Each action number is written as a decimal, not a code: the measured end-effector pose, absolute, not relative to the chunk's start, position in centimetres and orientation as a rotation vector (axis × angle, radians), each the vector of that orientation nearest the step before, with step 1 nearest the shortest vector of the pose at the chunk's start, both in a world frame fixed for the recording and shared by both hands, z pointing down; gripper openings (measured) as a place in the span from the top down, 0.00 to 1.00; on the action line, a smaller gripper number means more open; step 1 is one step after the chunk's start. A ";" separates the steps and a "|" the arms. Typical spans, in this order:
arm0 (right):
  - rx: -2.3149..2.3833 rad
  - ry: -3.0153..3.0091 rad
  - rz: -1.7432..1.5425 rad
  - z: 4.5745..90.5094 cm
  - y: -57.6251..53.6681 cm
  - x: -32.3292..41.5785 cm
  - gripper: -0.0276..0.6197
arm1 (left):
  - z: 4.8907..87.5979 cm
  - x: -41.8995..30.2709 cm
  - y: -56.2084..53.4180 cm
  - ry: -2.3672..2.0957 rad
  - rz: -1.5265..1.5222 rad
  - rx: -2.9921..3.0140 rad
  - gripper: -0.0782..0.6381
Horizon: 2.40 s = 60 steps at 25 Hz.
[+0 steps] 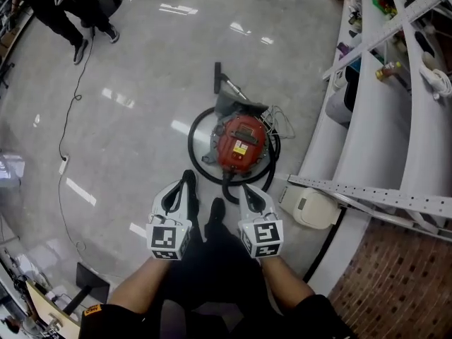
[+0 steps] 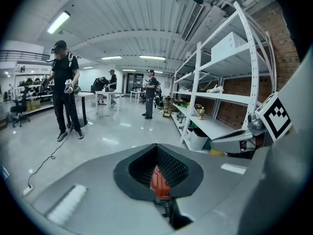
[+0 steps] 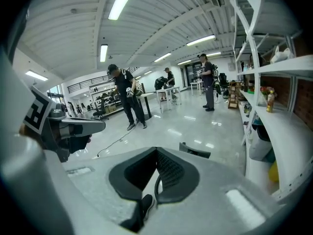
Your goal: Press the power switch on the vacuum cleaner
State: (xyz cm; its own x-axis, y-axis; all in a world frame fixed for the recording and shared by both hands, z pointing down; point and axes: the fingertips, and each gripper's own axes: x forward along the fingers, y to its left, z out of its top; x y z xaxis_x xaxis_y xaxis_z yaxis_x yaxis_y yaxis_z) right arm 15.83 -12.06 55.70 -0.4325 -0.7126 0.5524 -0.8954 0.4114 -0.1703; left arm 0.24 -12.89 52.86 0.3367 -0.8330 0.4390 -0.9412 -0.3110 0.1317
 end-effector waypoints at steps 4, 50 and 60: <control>1.386 -2.211 0.681 59.3 -13.3 16.3 0.97 | 56.5 1.2 -14.7 -1.511 0.493 2.254 0.87; 1.316 -1.615 1.076 93.4 -21.2 18.1 0.97 | 85.4 1.6 -23.7 -1.174 0.849 2.109 0.87; 1.273 -1.595 1.089 94.5 -21.2 17.3 0.97 | 85.6 1.2 -24.7 -1.179 0.821 2.098 0.87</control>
